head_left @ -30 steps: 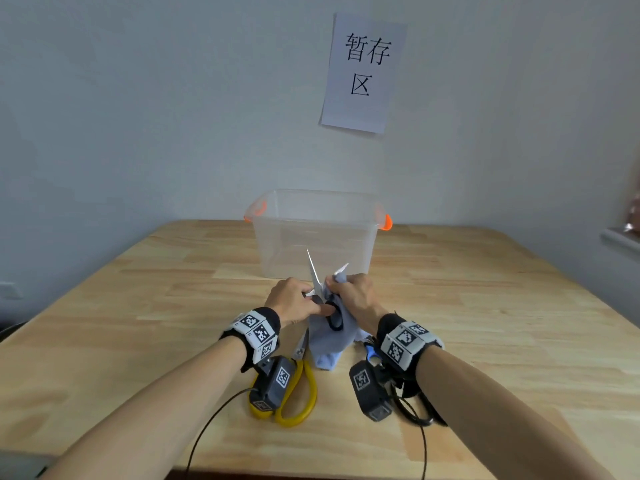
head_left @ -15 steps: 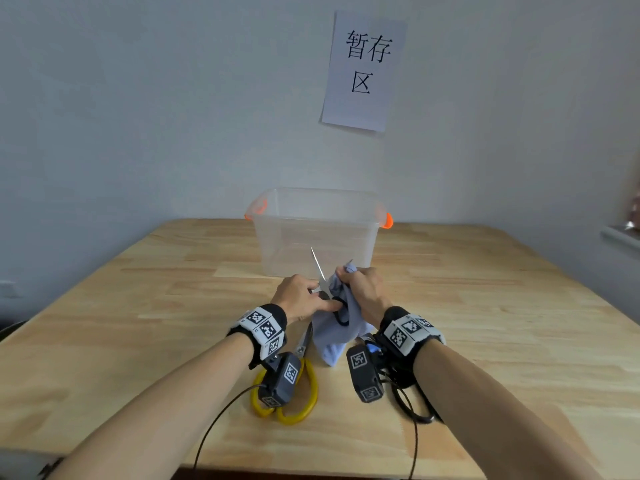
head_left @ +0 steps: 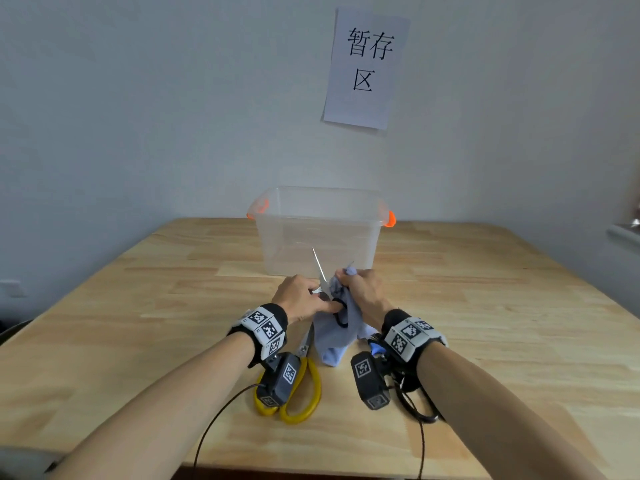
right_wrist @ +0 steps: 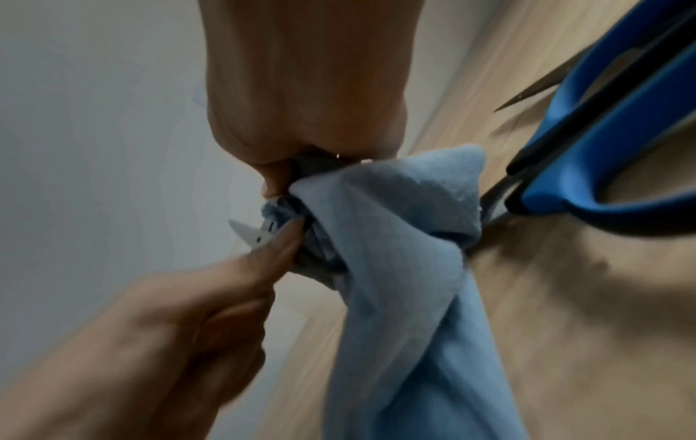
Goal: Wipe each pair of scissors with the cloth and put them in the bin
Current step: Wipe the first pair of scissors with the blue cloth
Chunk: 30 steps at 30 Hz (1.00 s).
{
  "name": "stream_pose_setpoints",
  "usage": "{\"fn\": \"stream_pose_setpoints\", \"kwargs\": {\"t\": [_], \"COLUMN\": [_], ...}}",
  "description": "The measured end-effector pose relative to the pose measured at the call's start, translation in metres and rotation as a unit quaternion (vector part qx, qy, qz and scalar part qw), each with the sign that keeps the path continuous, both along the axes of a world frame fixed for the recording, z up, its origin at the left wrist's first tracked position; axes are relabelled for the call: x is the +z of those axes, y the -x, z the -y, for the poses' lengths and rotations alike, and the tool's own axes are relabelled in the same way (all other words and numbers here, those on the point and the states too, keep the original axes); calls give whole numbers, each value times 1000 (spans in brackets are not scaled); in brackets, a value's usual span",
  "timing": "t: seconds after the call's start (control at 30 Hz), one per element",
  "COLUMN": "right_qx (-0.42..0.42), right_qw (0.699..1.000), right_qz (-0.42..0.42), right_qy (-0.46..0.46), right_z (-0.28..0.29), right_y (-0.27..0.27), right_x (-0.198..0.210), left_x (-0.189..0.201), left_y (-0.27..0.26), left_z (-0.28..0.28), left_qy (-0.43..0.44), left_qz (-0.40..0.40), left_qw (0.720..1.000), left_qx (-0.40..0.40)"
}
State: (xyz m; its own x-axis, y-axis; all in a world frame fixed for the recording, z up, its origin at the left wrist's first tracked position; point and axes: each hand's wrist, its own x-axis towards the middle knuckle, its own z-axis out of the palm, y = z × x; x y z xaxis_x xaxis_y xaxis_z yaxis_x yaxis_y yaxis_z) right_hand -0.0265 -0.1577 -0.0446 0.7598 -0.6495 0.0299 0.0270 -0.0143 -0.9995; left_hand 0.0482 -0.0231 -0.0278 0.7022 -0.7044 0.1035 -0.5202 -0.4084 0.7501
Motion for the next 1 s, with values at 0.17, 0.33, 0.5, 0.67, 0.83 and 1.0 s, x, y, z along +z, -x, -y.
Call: {"fn": "stream_pose_setpoints", "kwargs": {"t": [0.17,0.33,0.5,0.67,0.83,1.0], "right_qx": [-27,51,-58,31,-33,-15], "right_qw": [999,995,998,997,999,999], "right_qz": [24,-44,-3,-57,-14,-21], "right_qy": [8,72,10,44,29,41], "right_z": [9,10,14,0,16,6], "right_y": [3,3,7,10,13,17], "right_x": [7,-11,9,5,12,7], "left_x": [1,-3,1,-4,-2,-13], "left_y": [-4,-1,4,2,7,-5], "left_z": [-2,-4,0,-3,-6,-8], "left_qy": [-2,-13,-7,-15,-20,-36], "left_qz": [-16,-6,-9,-28,-20,-24], "left_qw": [1000,1000,1000,999,1000,999], "left_qx": [-4,-10,-10,4,12,14]}}
